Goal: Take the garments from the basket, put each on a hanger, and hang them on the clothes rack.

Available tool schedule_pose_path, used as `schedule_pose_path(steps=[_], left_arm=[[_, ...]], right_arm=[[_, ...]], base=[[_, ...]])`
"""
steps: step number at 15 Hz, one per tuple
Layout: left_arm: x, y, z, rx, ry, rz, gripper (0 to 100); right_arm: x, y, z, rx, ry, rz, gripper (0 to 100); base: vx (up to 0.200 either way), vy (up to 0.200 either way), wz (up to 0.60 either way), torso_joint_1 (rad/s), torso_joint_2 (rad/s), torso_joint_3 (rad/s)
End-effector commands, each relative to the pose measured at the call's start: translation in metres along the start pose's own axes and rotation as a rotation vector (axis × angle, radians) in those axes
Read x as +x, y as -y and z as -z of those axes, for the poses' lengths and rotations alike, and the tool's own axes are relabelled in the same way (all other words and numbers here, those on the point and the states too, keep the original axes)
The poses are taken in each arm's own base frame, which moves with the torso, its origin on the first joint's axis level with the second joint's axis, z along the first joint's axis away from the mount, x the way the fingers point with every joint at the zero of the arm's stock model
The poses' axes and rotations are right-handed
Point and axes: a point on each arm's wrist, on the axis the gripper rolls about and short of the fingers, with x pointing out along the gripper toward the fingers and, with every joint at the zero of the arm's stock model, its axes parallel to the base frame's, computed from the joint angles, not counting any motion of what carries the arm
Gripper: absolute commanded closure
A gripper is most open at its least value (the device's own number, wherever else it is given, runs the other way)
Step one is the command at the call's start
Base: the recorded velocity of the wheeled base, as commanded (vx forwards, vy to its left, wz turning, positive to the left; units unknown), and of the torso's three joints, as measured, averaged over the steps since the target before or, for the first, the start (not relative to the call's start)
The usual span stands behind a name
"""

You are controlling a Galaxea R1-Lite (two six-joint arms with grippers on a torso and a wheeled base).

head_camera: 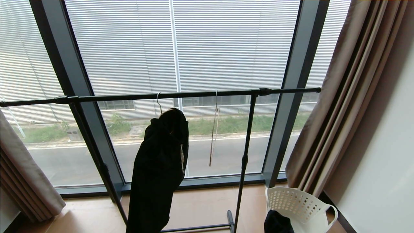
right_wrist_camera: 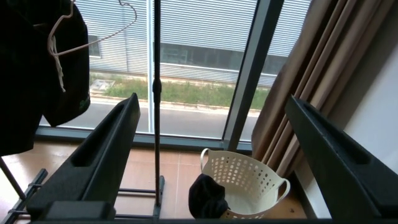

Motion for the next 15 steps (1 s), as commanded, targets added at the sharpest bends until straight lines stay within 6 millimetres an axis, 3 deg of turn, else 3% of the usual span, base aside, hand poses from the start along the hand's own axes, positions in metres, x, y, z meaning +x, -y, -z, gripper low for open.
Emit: schedule_pose_path(steps=[1, 3, 9, 15], left_arm=[[0.0002, 0.0, -0.0001, -0.001, -0.001, 0.0, 0], [0.0002, 0.0, -0.0001, -0.001, -0.001, 0.0, 0], [0.0003, 0.0, 0.0001, -0.001, -0.001, -0.002, 0], [0.0003, 0.0, 0.0001, -0.001, -0.001, -0.002, 0]], right_arm=[[0.0001, 0.0, -0.0001, 0.0, -0.001, -0.001, 0], [0.0001, 0.0, -0.0001, 0.0, -0.001, -0.001, 0], [0.0001, 0.0, -0.0001, -0.003, -0.001, -0.001, 0], [0.0001, 0.0, -0.0001, -0.003, -0.001, -0.001, 0]], base=[[0.0, 0.0, 0.0, 0.0, 0.0, 0.0], [0.0, 0.0, 0.0, 0.0, 0.0, 0.0], [0.0, -0.2, 0.0, 0.006, 0.0, 0.002], [0.0, 0.0, 0.0, -0.14, 0.32, 0.174]])
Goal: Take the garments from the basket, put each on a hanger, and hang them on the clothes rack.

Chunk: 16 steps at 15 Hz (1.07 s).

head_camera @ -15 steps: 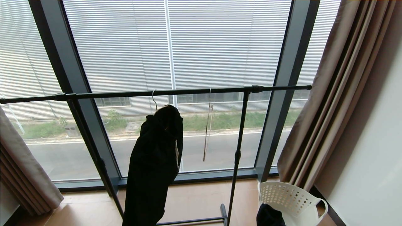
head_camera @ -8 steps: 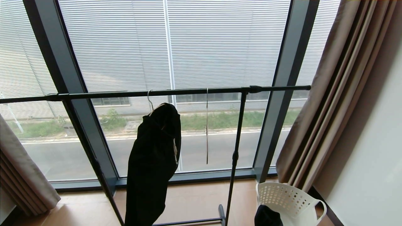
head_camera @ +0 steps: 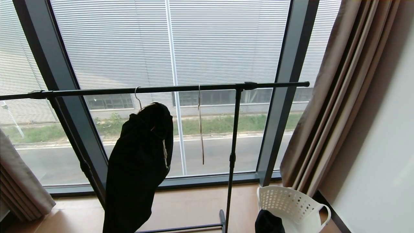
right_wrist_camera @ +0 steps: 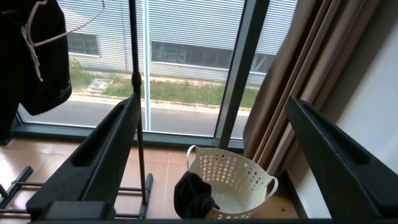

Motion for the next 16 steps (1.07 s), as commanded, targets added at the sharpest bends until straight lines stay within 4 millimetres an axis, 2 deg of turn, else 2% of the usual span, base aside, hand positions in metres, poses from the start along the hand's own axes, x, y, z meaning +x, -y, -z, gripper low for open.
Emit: schedule_pose_path(steps=[1, 8, 16], left_arm=[[0.0001, 0.0, 0.0, 0.0, -0.002, 0.001, 0], [0.0, -0.0001, -0.0004, 0.0, 0.0, 0.0, 0], [0.0, 0.0, -0.0005, -0.012, 0.0, 0.005, 0]], right_arm=[[0.0001, 0.0, -0.0001, 0.0, -0.001, 0.0, 0], [0.0001, 0.0, -0.0001, 0.0, -0.001, 0.0, 0], [0.0001, 0.0, -0.0001, -0.002, -0.001, 0.0, 0]], base=[[0.0, 0.0, 0.0, -0.159, 0.36, 0.207], [0.0, 0.0, 0.0, -0.164, 0.39, 0.219], [0.0, 0.0, 0.0, -0.214, 0.53, 0.313]])
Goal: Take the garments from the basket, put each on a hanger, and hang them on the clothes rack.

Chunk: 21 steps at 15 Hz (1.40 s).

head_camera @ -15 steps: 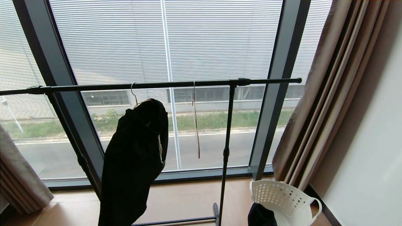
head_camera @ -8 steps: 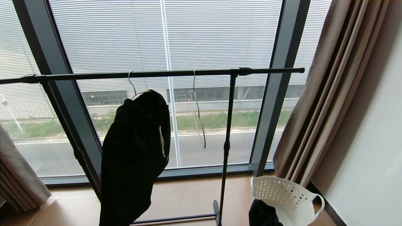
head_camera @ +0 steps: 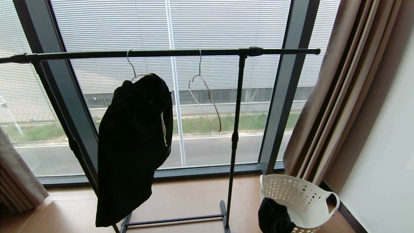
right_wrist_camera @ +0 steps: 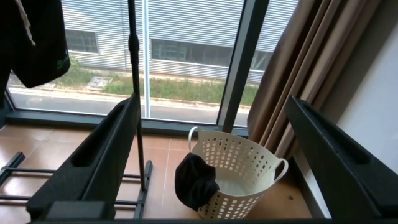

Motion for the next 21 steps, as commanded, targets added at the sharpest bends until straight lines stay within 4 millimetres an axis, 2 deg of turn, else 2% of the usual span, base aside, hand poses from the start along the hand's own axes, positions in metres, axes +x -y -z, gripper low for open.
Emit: schedule_pose_path(steps=[1, 9, 16, 18, 21], left_arm=[[0.0, 0.0, -0.0003, 0.0, 0.0, 0.0, 0], [0.0, 0.0, -0.0003, 0.0, 0.0, 0.0, 0], [0.0002, 0.0, 0.0002, 0.0, -0.002, 0.0, 0], [0.0, -0.0001, -0.0003, 0.0, 0.0, -0.001, 0], [0.0, 0.0, -0.0003, 0.0, 0.0, 0.0, 0]], right_arm=[[0.0001, 0.0, -0.0001, 0.0, -0.001, -0.001, 0], [0.0001, 0.0, -0.0001, 0.0, -0.001, -0.001, 0], [0.0001, 0.0, -0.0001, 0.001, -0.001, -0.001, 0], [0.0001, 0.0, -0.0001, 0.001, -0.001, -0.001, 0], [0.0001, 0.0, -0.0001, 0.001, -0.001, -0.001, 0]], base=[[0.0, 0.0, 0.0, -0.203, 0.51, 0.325], [0.0, 0.0, 0.0, -0.173, 0.5, 0.324], [0.0, 0.0, 0.0, -0.11, 0.45, 0.339], [0.0, 0.0, 0.0, -0.032, 0.15, 0.124], [0.0, 0.0, -0.6, -0.007, 0.04, 0.04]])
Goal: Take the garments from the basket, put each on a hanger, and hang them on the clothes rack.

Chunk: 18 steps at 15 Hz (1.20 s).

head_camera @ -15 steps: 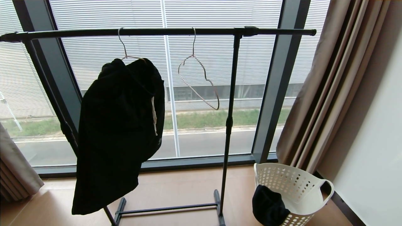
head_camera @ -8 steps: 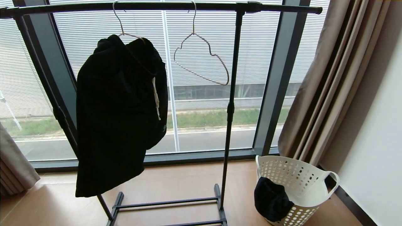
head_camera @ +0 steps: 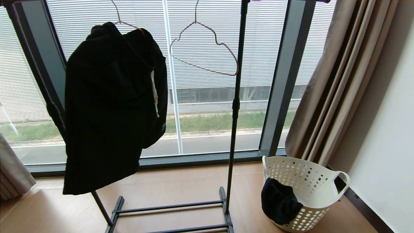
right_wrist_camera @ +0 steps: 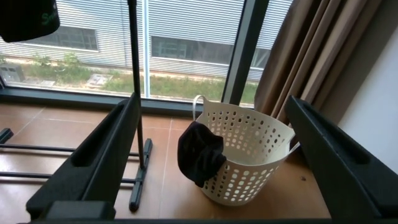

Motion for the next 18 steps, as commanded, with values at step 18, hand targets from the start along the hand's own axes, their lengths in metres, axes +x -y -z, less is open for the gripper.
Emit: schedule_pose_path(steps=[18], left_arm=[[0.0002, -0.0001, 0.0005, 0.001, -0.004, -0.007, 0]], right_arm=[[0.0001, 0.0, -0.0001, 0.0, 0.0, -0.001, 0]], base=[[0.089, -0.089, -0.07, 0.0, 0.0, 0.002]])
